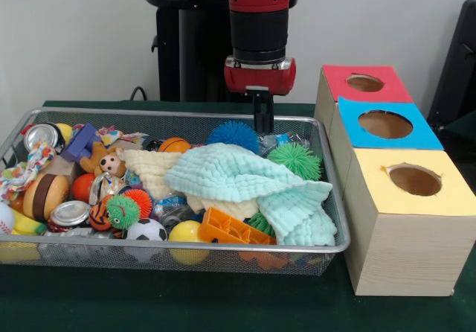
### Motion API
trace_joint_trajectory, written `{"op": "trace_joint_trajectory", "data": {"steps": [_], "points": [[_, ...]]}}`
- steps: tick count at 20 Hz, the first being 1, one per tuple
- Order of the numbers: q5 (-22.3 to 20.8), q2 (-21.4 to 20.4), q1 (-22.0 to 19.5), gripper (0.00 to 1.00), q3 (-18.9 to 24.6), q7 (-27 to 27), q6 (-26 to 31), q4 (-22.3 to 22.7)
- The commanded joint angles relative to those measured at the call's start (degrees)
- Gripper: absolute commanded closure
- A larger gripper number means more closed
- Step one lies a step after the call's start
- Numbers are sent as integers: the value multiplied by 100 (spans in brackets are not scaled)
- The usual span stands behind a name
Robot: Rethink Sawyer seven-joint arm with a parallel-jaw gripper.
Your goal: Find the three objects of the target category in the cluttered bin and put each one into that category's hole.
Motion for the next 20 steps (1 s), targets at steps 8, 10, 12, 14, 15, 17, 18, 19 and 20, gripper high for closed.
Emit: {"op": "trace_joint_trajectory", "data": {"steps": [8,10,12,14,15,17,18,19,20], "points": [[-740,75,-452,100,345,-369,814,-1609],[-890,37,-496,100,362,-476,929,-1757],[-1003,27,-567,100,388,-572,1020,-1867],[-1132,23,-654,100,444,-612,1089,-1937],[-1177,7,-679,100,467,-617,1144,-1956],[-1278,30,-750,100,524,-608,1149,-1966],[-1337,67,-776,100,533,-568,1128,-1965],[-1384,94,-786,100,531,-529,1084,-1962],[-1444,145,-774,100,514,-482,1024,-1969]]}}
